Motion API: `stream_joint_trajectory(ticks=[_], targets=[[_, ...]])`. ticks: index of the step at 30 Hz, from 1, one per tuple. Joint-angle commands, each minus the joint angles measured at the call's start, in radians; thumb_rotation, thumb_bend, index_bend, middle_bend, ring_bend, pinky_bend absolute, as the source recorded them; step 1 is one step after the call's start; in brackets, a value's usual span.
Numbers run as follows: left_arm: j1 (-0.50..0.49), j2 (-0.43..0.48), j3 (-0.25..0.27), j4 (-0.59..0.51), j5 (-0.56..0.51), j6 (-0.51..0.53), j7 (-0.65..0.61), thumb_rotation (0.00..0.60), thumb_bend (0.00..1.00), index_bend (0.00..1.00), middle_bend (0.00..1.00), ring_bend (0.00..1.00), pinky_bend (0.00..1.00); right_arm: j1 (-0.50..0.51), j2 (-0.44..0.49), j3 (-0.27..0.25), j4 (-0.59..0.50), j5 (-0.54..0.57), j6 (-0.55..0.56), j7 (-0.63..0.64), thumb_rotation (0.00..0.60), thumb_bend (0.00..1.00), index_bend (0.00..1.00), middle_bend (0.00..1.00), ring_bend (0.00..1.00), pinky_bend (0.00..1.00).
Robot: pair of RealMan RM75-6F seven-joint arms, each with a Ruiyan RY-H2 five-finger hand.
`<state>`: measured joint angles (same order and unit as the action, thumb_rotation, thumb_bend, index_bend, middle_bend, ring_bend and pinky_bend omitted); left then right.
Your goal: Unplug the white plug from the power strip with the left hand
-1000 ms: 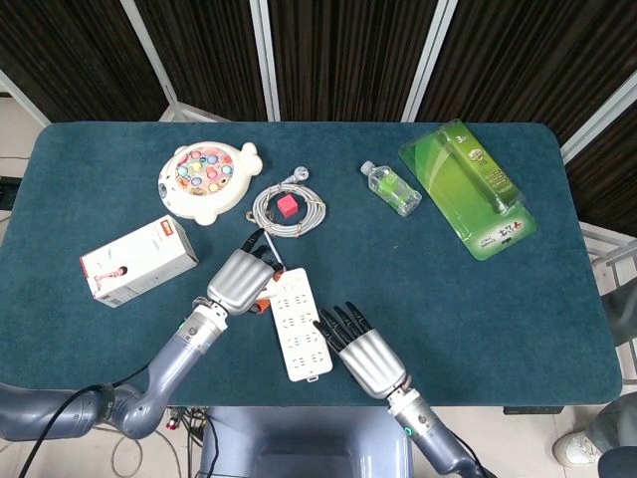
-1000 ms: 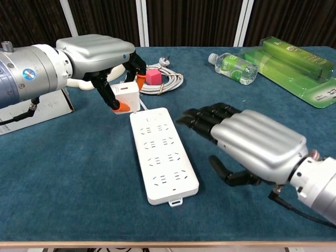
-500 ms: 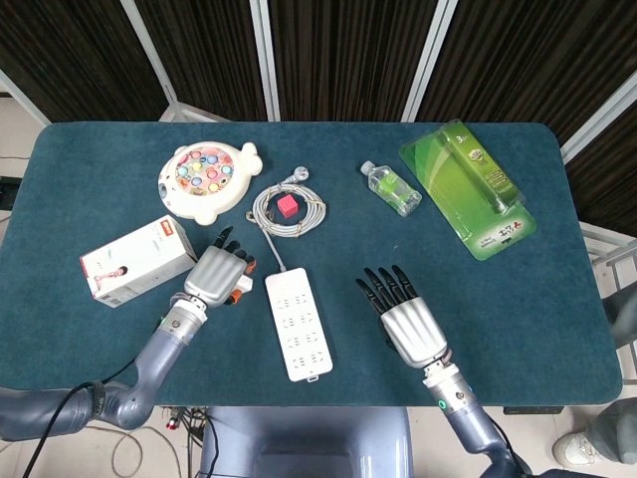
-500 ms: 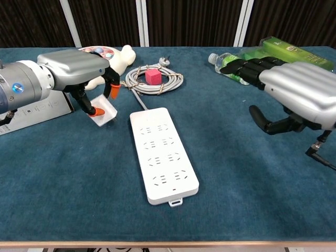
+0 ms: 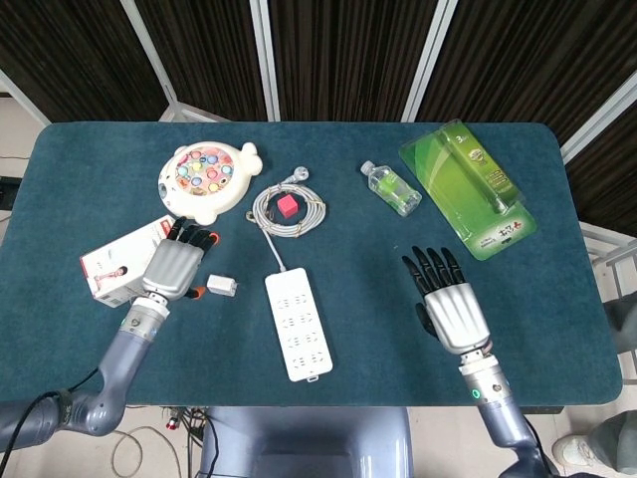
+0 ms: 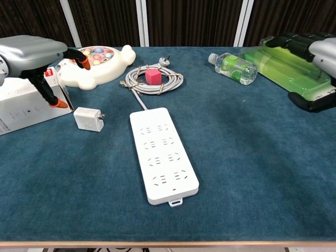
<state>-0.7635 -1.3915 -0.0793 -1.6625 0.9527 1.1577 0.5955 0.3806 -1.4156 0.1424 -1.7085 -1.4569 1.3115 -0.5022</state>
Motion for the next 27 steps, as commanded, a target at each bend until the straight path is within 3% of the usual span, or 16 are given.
stream_joint_trajectory(ticks=[1, 7, 14, 21, 27], targets=[[0.082, 0.054, 0.036, -0.058, 0.077, 0.087, -0.078, 0.600, 0.10, 0.20, 0.17, 0.10, 0.00, -0.038, 0.048, -0.002, -0.005, 0.009, 0.042, 0.049, 0.600, 0.52, 0.00, 0.00, 0.00, 0.00], [0.232, 0.130, 0.120, -0.097, 0.221, 0.249, -0.208, 0.600, 0.09, 0.16, 0.14, 0.09, 0.00, -0.115, 0.129, -0.030, 0.012, 0.001, 0.117, 0.176, 0.600, 0.51, 0.00, 0.00, 0.00, 0.00], [0.391, 0.160, 0.208, -0.045, 0.347, 0.409, -0.328, 0.600, 0.07, 0.11, 0.09, 0.07, 0.00, -0.207, 0.178, -0.082, 0.095, -0.030, 0.204, 0.340, 0.600, 0.48, 0.00, 0.00, 0.00, 0.00], [0.518, 0.169, 0.248, 0.033, 0.406, 0.523, -0.430, 0.600, 0.02, 0.07, 0.05, 0.04, 0.00, -0.283, 0.203, -0.115, 0.185, -0.050, 0.283, 0.455, 0.600, 0.35, 0.00, 0.00, 0.00, 0.00], [0.592, 0.179, 0.264, 0.140, 0.421, 0.559, -0.514, 0.600, 0.01, 0.04, 0.03, 0.03, 0.00, -0.325, 0.219, -0.119, 0.251, -0.046, 0.325, 0.523, 0.600, 0.33, 0.00, 0.00, 0.00, 0.00]])
